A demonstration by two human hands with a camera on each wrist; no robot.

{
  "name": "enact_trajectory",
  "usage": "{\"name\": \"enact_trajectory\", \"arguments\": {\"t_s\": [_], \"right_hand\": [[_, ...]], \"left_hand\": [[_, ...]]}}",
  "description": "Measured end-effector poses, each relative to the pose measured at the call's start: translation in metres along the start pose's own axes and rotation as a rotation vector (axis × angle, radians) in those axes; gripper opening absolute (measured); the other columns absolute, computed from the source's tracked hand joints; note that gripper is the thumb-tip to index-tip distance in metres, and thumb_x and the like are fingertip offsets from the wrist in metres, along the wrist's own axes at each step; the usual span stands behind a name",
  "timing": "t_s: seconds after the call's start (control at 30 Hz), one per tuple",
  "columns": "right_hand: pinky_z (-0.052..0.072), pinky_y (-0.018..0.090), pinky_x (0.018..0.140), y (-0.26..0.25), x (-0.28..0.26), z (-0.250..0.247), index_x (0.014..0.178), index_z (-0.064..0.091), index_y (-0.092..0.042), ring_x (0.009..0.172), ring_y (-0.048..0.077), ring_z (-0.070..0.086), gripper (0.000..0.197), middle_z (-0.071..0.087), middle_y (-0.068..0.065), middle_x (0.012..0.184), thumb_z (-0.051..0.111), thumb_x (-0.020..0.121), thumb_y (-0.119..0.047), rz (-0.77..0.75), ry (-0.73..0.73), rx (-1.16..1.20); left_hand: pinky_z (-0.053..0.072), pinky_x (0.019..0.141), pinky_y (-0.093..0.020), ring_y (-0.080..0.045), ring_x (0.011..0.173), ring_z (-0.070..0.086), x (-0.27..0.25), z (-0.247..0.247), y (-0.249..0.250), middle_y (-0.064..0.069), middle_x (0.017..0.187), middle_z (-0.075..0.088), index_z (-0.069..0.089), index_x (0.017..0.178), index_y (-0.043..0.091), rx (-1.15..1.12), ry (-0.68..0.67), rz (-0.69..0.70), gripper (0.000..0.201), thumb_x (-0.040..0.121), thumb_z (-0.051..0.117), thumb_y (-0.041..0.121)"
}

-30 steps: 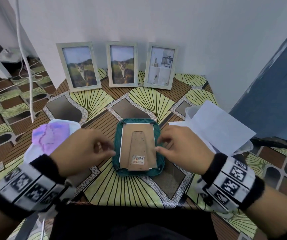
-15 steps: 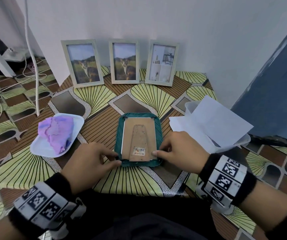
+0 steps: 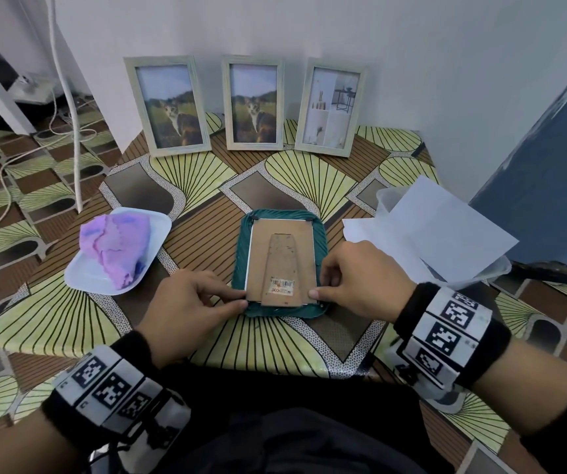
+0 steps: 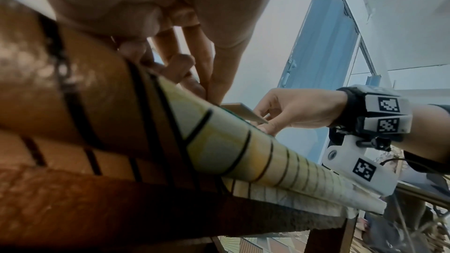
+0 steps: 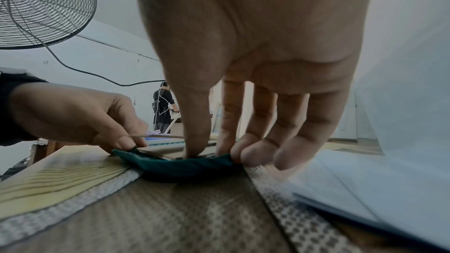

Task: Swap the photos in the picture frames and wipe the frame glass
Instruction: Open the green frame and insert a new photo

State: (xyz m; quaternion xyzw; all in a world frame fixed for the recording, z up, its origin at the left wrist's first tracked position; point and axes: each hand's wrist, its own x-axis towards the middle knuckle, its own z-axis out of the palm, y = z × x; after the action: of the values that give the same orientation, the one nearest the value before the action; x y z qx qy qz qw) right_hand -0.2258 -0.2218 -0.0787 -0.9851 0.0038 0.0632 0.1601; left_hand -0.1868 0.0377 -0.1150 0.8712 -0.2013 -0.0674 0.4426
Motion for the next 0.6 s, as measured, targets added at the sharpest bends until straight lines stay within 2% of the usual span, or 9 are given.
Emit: {"name": "enact_trajectory", "arguments": {"t_s": [0.1,0.23,0.33,0.4,0.53,0.6], "right_hand": [[0.038,0.025,0.058,-0.0008,0.0016,-0.0012,0.072,0.068,-0.023,0.073,0.011,0.06,0.03,0.066,-0.008,0.074,0.077,0.077,-0.052,0.005,-0.01,-0.001],[0.038,0.025,0.056,-0.0015,0.0021,-0.0026,0.073,0.069,-0.023,0.072,0.01,0.061,0.03,0.066,-0.009,0.074,0.078,0.076,-0.052,0.001,-0.014,-0.004],[0.041,0.026,0.058,-0.0014,0.0038,-0.0036,0.074,0.069,-0.022,0.074,0.012,0.06,0.032,0.065,-0.008,0.076,0.079,0.075,-0.052,0.001,-0.023,-0.004],[0.042,0.027,0.06,-0.0013,0.0048,-0.0038,0.074,0.069,-0.021,0.075,0.012,0.06,0.032,0.065,-0.008,0.077,0.079,0.074,-0.051,0.001,-0.03,-0.007],[0.045,0.028,0.061,-0.0015,0.006,-0.0046,0.073,0.069,-0.021,0.074,0.011,0.059,0.032,0.064,-0.008,0.076,0.08,0.074,-0.051,0.003,-0.045,-0.002],[0.049,0.03,0.062,-0.0017,0.0065,-0.005,0.073,0.069,-0.021,0.073,0.012,0.06,0.031,0.065,-0.008,0.075,0.08,0.074,-0.05,0.004,-0.052,0.001]], "left_hand": [[0.042,0.055,-0.023,-0.012,0.053,0.048,0.0005,0.0015,0.0009,0.014,0.069,0.066,0.08,0.081,0.029,-0.008,0.005,-0.001,0.012,0.071,0.084,0.023],[0.045,0.057,-0.031,-0.026,0.059,0.054,0.0012,0.0016,0.0023,0.014,0.066,0.065,0.08,0.079,0.027,-0.025,0.005,-0.014,0.012,0.071,0.085,0.02],[0.046,0.059,-0.033,-0.014,0.057,0.051,0.0047,0.0026,0.0023,0.01,0.065,0.066,0.081,0.077,0.023,-0.059,0.006,-0.038,0.011,0.07,0.085,0.016],[0.044,0.057,-0.027,-0.006,0.056,0.05,0.0045,0.003,0.0037,0.008,0.065,0.067,0.08,0.075,0.022,-0.061,0.005,-0.041,0.01,0.07,0.085,0.014],[0.041,0.058,-0.02,-0.002,0.056,0.051,0.0058,0.0022,0.0068,0.008,0.064,0.067,0.08,0.075,0.021,-0.039,-0.01,-0.044,0.009,0.07,0.085,0.014],[0.038,0.056,-0.012,0.002,0.054,0.051,0.0078,0.0012,0.0072,0.012,0.061,0.066,0.08,0.075,0.02,-0.045,-0.025,-0.052,0.009,0.071,0.084,0.013]]}}
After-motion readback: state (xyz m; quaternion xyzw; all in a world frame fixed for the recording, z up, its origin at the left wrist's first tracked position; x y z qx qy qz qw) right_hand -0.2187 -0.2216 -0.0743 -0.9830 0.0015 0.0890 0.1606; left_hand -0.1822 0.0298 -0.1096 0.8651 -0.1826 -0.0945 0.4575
